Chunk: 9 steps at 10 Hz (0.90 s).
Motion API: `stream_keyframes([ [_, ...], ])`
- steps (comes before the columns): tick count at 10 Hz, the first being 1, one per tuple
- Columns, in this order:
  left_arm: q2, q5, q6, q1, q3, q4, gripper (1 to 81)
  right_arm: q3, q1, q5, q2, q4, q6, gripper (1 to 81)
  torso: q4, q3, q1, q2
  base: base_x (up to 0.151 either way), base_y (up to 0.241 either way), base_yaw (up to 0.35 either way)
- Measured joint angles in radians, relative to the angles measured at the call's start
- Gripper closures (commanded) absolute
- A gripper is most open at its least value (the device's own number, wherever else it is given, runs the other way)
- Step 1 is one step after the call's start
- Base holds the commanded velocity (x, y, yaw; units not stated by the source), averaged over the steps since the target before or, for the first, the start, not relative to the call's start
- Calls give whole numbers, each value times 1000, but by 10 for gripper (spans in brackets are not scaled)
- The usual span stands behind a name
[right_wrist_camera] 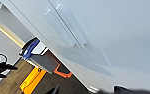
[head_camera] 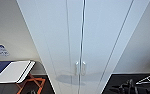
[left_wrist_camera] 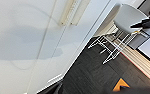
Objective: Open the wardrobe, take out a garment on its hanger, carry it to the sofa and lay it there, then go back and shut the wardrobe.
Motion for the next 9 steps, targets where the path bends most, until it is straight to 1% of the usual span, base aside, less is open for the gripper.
stream_keyframes([
  [2,44,72,-11,-74,10,-2,10,0,33,-56,56,-3,0,10,0,-1,0,0,0,0,0],
  [3,57,92,-19,-103,12,-8,10,-2,60,-74,74,-4,0,10,0,-1,0,1,0,0,0],
  [5,82,127,-22,-150,12,-16,10,-20,108,-100,111,-4,0,10,0,-2,1,1,0,0,0],
  [7,113,149,-22,-163,2,-29,10,-51,115,-119,167,-4,1,10,0,-2,1,1,0,0,0],
  [9,161,165,-22,-189,-36,-46,10,-90,133,-132,217,-4,3,10,0,-2,2,2,0,0,0],
])
